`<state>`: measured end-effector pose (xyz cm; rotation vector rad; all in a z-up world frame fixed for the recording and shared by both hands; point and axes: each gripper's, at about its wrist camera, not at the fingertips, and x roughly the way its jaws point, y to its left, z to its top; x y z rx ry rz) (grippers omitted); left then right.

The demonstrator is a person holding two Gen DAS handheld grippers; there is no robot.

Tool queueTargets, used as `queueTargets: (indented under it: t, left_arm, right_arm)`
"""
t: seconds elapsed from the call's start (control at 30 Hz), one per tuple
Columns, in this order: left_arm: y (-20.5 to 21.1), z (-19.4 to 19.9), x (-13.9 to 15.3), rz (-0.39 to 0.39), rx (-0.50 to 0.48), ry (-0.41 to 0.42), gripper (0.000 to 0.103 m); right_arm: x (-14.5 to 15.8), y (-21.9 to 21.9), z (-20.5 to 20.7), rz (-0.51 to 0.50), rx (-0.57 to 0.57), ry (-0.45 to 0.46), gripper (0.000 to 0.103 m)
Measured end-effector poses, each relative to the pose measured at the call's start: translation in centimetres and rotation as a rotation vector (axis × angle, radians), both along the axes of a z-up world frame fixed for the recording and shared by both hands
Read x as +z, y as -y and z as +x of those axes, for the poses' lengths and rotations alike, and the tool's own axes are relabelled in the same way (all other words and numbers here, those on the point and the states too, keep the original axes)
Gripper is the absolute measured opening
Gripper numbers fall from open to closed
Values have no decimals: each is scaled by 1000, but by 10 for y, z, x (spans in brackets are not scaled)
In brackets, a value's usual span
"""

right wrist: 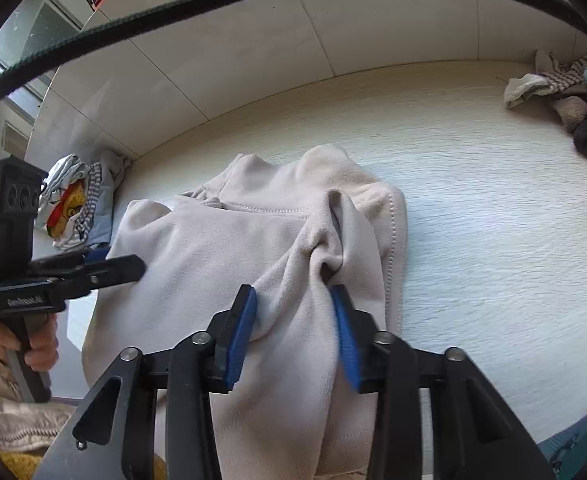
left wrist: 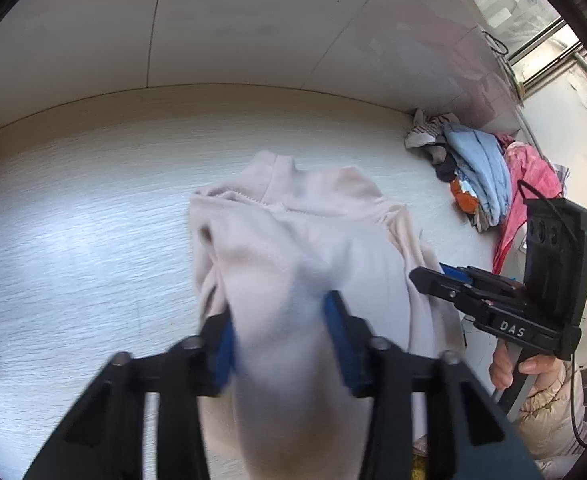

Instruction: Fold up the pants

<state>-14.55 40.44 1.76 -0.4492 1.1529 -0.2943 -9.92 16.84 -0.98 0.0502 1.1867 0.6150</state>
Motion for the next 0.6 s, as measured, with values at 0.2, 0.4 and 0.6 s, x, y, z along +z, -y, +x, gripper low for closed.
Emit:
queueTargets:
  t: [0.2,0.4,0.6]
  left_arm:
    - [-22,-4,44,-61,90,131,16]
    - [-29,52,38,40,107,168,18]
    - [-24,91,-20,142,108,63,42]
  right_arm:
    - [66,18,5,159,25,141,8]
    - [62,1,51,87,34,244,8]
    - [-18,-10,92,-48,-2,68,10]
